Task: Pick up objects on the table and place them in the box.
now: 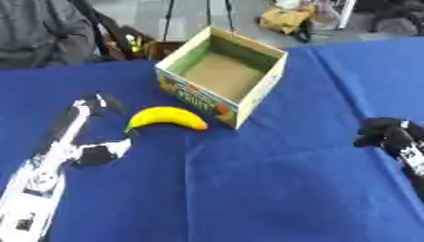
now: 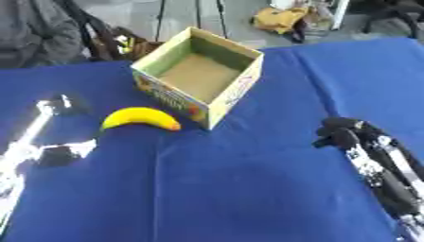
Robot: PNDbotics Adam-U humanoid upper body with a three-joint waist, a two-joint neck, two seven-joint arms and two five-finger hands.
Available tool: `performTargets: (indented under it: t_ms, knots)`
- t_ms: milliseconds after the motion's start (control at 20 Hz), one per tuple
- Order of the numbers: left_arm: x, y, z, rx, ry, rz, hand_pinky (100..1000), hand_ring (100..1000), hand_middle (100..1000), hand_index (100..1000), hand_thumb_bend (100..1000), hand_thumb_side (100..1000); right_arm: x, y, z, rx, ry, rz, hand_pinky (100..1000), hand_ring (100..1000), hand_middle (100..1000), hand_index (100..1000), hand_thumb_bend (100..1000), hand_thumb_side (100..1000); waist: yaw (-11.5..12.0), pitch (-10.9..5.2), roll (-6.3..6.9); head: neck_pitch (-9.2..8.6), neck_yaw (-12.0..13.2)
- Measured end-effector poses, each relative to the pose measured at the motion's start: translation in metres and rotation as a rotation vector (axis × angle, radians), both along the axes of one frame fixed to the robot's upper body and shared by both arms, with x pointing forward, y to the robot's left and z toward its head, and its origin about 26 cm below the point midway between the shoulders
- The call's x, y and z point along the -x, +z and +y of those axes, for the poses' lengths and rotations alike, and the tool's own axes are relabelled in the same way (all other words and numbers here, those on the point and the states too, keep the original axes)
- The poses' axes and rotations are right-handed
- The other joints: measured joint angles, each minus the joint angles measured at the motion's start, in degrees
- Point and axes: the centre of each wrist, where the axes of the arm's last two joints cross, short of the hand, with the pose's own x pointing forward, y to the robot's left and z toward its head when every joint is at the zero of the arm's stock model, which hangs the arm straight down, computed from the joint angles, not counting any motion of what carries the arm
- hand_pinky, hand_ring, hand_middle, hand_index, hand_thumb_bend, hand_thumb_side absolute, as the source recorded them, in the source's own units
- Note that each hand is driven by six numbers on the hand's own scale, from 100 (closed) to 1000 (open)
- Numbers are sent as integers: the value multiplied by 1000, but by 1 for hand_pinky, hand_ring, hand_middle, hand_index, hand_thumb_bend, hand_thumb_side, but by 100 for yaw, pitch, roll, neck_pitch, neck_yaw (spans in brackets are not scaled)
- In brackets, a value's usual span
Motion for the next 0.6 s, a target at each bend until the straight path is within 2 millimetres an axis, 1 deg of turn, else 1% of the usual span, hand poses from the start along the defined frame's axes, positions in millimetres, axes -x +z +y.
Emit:
performTargets:
  t_ms: [100, 250, 350, 400, 600]
  knots:
    - [-1, 4, -1, -29, -2, -3, 793, 797, 735, 709, 462, 192, 0, 0, 0, 0, 0, 0, 805, 652, 657, 788, 185, 694, -6, -2, 3, 0, 0]
    - [-6, 13, -2, -93, -11, 2, 801, 801, 745, 742, 448, 207, 0, 0, 0, 1, 1, 2, 805, 653, 657, 788, 184, 695, -16, -7, 7, 0, 1]
    - [-10, 21, -4, -143, -14, 8, 804, 802, 747, 748, 446, 209, 0, 0, 0, 1, 1, 2, 806, 653, 657, 788, 184, 695, -43, -13, 11, 0, 9]
    - [-13, 24, -5, -166, -15, 14, 810, 804, 754, 772, 427, 211, 0, 0, 0, 2, 2, 3, 806, 653, 657, 789, 184, 695, -49, -14, 13, 0, 18]
    - [-25, 38, -11, -250, -11, 44, 815, 799, 750, 791, 395, 206, 0, -1, 1, 4, 9, 6, 806, 653, 657, 789, 185, 696, -113, -14, 12, -15, 47]
